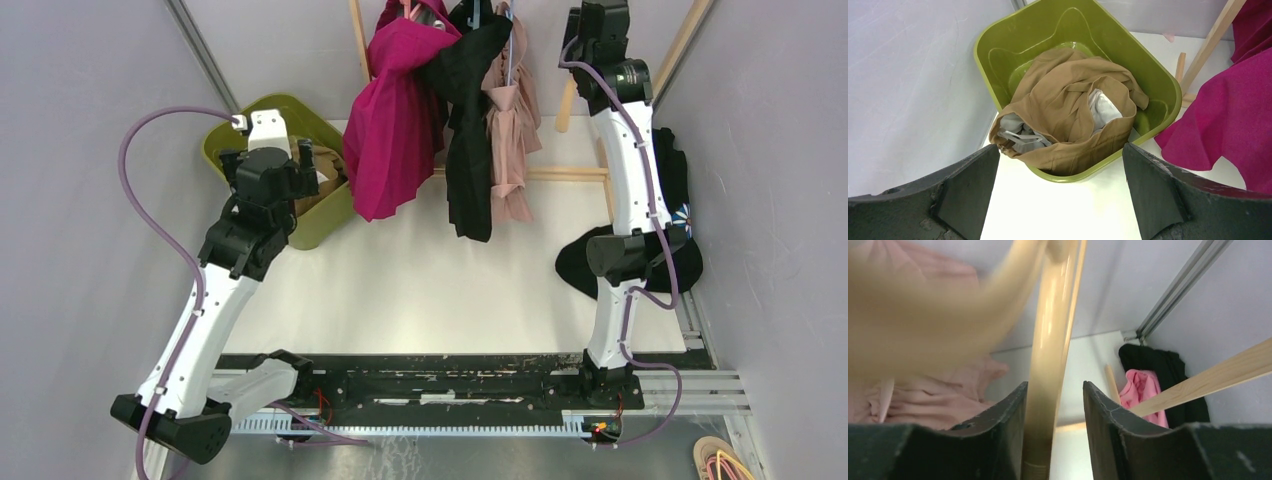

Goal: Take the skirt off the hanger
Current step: Place the hanger at the clothesline.

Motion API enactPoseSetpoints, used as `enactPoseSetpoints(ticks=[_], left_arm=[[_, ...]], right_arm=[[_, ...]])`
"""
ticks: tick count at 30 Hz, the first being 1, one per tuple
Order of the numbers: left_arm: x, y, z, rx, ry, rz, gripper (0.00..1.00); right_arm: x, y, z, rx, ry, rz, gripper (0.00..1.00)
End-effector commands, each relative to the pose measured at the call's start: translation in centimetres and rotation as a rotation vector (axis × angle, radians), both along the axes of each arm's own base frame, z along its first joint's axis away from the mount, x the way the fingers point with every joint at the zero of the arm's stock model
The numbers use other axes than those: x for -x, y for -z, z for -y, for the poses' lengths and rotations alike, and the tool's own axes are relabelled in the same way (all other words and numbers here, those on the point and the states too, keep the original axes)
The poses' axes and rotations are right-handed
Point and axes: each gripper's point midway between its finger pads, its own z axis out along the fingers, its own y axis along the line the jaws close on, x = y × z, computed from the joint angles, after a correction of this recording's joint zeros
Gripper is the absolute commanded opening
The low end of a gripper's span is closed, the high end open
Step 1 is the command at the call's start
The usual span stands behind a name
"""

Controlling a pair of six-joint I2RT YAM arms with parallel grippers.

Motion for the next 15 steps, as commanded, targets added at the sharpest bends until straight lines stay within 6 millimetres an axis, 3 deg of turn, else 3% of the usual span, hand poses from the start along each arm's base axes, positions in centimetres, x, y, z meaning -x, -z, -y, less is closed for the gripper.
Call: enactPoseSetpoints(ticks=[1, 8, 15], left_arm=[[0.6, -1.7, -0.1, -0.015, 0.018, 0.056, 0.99], [1.1, -1.6, -0.5, -0.012, 0.01, 0.062, 0.99], [1.1, -1.3, -0.3, -0.012, 0.02, 0.057, 0.99]], right_arm=[[0.9, 0.3, -1.0, -0.024, -0.047, -0.03, 0.5], [1.2, -0.8, -1.2, -0.033, -0.06, 0.003, 0.56], [2.9, -2.6, -0.6, -0.027, -0.055, 0.034, 0.61]])
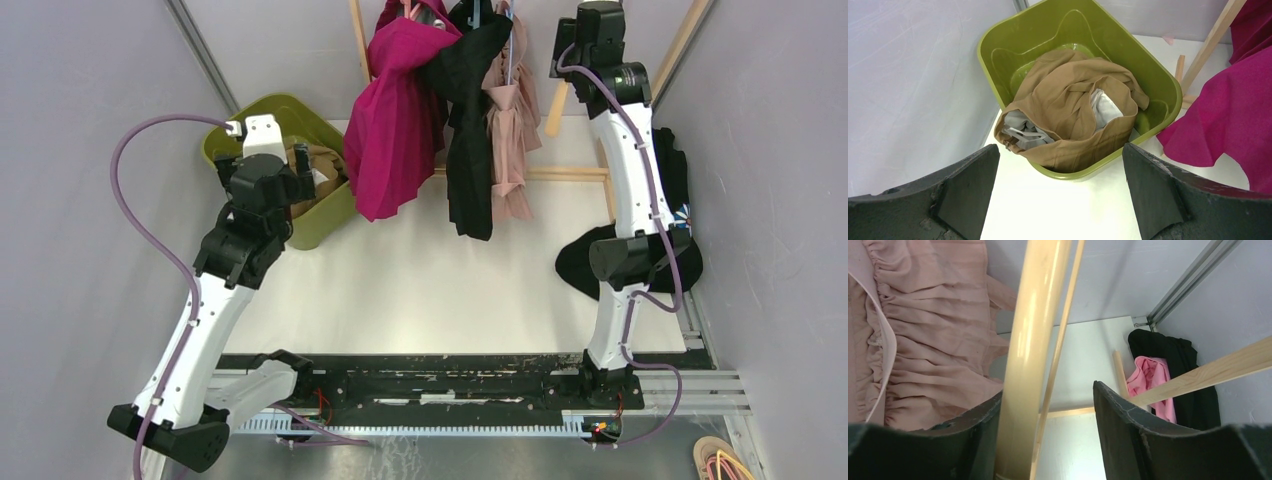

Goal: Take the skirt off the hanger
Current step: Place the hanger at the clothesline.

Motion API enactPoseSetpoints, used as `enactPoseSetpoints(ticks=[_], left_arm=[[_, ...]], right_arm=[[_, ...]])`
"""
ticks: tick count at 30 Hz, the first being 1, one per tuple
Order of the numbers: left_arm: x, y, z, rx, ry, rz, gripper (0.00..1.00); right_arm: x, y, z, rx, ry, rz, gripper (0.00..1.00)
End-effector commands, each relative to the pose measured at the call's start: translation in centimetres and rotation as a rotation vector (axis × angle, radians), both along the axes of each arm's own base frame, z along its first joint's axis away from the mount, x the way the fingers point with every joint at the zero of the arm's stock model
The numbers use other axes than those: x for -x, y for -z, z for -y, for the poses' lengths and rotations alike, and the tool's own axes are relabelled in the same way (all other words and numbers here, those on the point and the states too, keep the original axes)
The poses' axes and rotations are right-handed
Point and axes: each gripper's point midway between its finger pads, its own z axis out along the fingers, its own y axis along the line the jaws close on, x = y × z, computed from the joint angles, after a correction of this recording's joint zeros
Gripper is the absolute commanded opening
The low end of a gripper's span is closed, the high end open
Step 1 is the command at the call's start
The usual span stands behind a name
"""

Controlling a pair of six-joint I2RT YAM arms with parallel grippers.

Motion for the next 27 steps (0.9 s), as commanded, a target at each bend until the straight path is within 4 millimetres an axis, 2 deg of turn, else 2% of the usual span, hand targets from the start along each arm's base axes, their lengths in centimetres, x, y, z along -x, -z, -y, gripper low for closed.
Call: enactPoseSetpoints(ticks=[1, 5, 7, 12, 18, 27], left_arm=[[0.0, -0.9, 0.1, -0.023, 0.021, 0.034, 0.99], [-0.2, -0.5, 0.3, -0.024, 0.029, 0.032, 0.99], [-0.2, -0.3, 0.4, -0.024, 0.033, 0.029, 0.99], [-0.4, 0.2, 0.7, -0.032, 0.042, 0.021, 0.99], [-0.4, 0.7, 1.0, -0.033, 0.058, 0.015, 0.99], [-0.2, 0.8, 0.9, -0.041, 0.053, 0.012, 0.99]], right_arm=[[2.6, -5.7, 0.4, -0.018, -0.002, 0.134, 0.61], [4.4, -7.7, 0.8, -0.018, -0.001, 0.18, 0.62], [5.5, -8.8, 0.8, -0.02, -0.015, 0.2, 0.66], [7.0, -9.6, -0.3, -0.033, -0.087, 0.215, 0.68], [7.2, -9.1, -1.0, -0.038, -0.131, 0.196, 0.66], [6.1, -8.2, -2.0, -0.064, -0.157, 0.176, 0.67]])
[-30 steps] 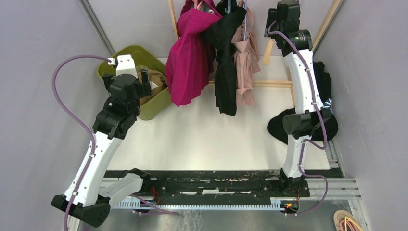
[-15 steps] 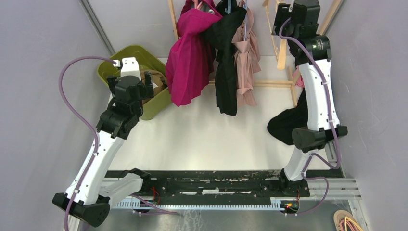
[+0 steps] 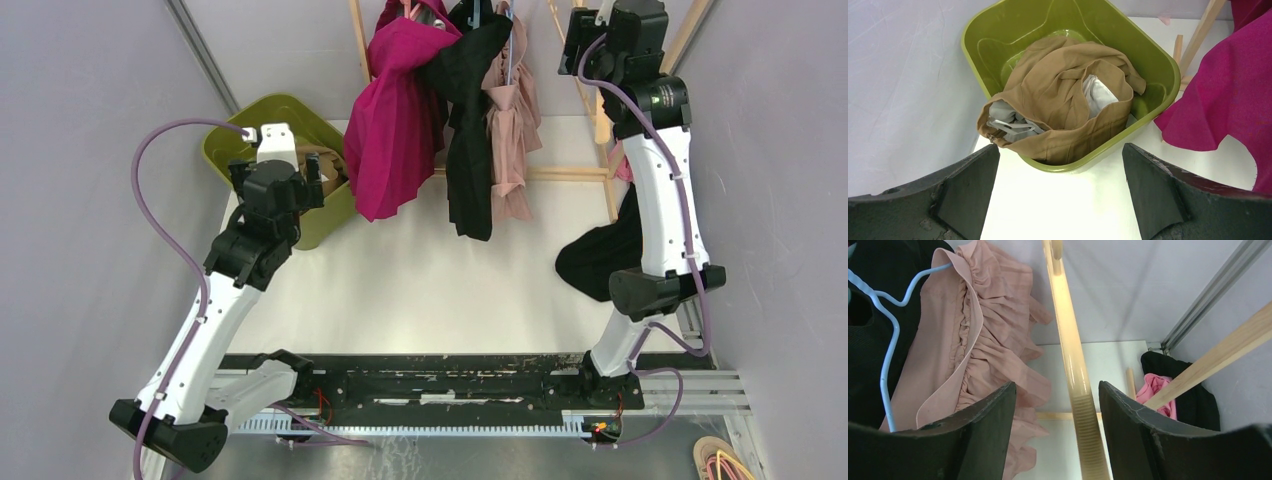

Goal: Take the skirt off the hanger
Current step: Place the hanger at the clothesline, then pick up the hanger from the clothesline.

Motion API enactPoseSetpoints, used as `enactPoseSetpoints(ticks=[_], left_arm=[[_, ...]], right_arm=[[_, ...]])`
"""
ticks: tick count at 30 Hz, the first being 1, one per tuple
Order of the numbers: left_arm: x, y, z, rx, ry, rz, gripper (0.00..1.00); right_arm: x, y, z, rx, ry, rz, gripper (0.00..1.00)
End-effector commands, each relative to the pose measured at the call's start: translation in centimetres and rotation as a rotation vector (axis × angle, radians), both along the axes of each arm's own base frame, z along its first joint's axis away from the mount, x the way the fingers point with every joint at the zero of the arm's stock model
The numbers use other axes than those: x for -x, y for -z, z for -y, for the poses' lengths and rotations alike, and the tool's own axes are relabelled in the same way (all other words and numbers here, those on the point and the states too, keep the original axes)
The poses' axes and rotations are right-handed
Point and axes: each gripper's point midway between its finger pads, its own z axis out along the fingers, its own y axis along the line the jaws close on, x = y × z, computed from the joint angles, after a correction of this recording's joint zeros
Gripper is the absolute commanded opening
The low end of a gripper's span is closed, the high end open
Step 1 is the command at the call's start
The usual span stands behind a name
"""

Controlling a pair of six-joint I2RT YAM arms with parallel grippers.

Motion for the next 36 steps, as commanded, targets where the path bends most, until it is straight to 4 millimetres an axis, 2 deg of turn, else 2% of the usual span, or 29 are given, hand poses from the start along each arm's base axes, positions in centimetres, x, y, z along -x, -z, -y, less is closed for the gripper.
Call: enactPoseSetpoints(ticks=[1, 7, 15, 22, 26, 30, 34, 36], left_arm=[[0.2, -2.0, -0.2, -0.018, 0.01, 0.063, 0.99], [-0.1, -1.3, 0.0, -0.029, 0.02, 0.045, 0.99], [-1.0, 0.1, 1.5, -0.01, 0.085, 0.014, 0.99], [-1.8, 1.5, 2.6, 0.001, 0.124, -0.02, 0.99], [-2.2, 2.2, 2.9, 0.002, 0.133, -0.035, 0.99], [-2.8, 2.5, 3.3, 0.003, 0.14, -0.048, 0.99], [-3.2, 2.3, 3.6, 0.004, 0.148, -0.051, 0.99], [-3.3, 2.5, 3.6, 0.003, 0.147, -0.055, 0.99]], right_arm=[[-0.3, -1.1, -0.7, -0.024, -0.021, 0.038, 0.67], [1.0, -2.4, -0.4, -0.01, -0.026, 0.066, 0.67], [5.0, -6.0, 0.7, 0.008, -0.028, 0.151, 0.67], [7.9, -7.7, 0.2, -0.022, -0.085, 0.206, 0.65], [8.7, -8.1, -1.8, -0.077, -0.185, 0.218, 0.61], [8.1, -7.0, -6.0, -0.147, -0.307, 0.181, 0.58], [7.3, -6.0, -10.6, -0.127, -0.392, 0.154, 0.57], [6.8, -5.9, -12.2, -0.116, -0.414, 0.158, 0.57]])
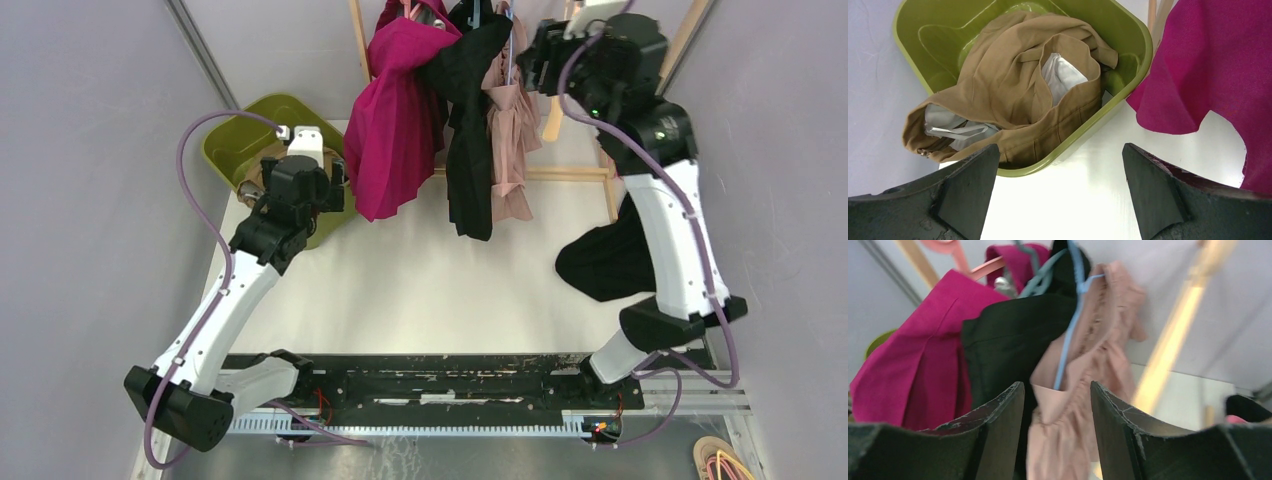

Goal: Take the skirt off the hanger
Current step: Pick up the hanger from the clothesline.

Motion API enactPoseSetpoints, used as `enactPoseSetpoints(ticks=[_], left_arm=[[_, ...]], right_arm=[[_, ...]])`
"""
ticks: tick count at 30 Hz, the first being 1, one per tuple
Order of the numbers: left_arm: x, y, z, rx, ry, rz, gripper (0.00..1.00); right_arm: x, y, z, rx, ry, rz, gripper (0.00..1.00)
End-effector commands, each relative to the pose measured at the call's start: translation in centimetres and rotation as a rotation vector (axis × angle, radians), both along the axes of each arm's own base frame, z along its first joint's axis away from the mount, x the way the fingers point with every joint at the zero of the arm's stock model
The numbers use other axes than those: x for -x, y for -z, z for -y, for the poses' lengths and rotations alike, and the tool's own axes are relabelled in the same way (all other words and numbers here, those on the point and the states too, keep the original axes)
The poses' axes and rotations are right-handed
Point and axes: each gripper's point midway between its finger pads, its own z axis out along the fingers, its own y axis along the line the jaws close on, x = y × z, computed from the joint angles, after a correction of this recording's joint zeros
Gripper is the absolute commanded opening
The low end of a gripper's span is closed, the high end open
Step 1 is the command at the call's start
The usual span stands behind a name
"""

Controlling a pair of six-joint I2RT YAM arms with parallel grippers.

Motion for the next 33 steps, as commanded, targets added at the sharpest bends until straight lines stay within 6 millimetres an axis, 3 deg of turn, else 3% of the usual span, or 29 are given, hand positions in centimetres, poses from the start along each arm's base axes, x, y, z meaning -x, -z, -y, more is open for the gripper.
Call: enactPoseSetpoints(ticks=[1, 5, 10, 14, 25, 33], left_arm=[[-0.8, -2.2, 0.5, 0.002, 0.025, 0.063, 0.99], [-0.6, -2.1, 0.4, 0.007, 0.02, 0.059, 0.99], [-0.1, -2.6, -0.2, 0.001, -0.003, 0.071, 0.99], [0.3, -2.7, -0.7, -0.01, -0.018, 0.075, 0.99], [0.8, -3.3, -1.9, -0.064, -0.053, 0.081, 0.99], [1.0, -3.2, -2.5, -0.094, -0.074, 0.079, 0.99]], right_arm=[[-1.4, -0.5, -4.3, -0.013, -0.08, 0.032, 0.57], [-3.6, -0.1, -4.9, -0.041, -0.038, 0.035, 0.57], [-6.2, 0.5, -2.6, -0.027, 0.141, 0.052, 0.57], [-7.1, 0.2, -1.6, -0.015, 0.207, 0.078, 0.55], [-10.4, 2.9, -3.3, -0.033, 0.208, 0.036, 0.54], [-11.9, 4.7, -1.2, -0.01, 0.299, 0.006, 0.53]])
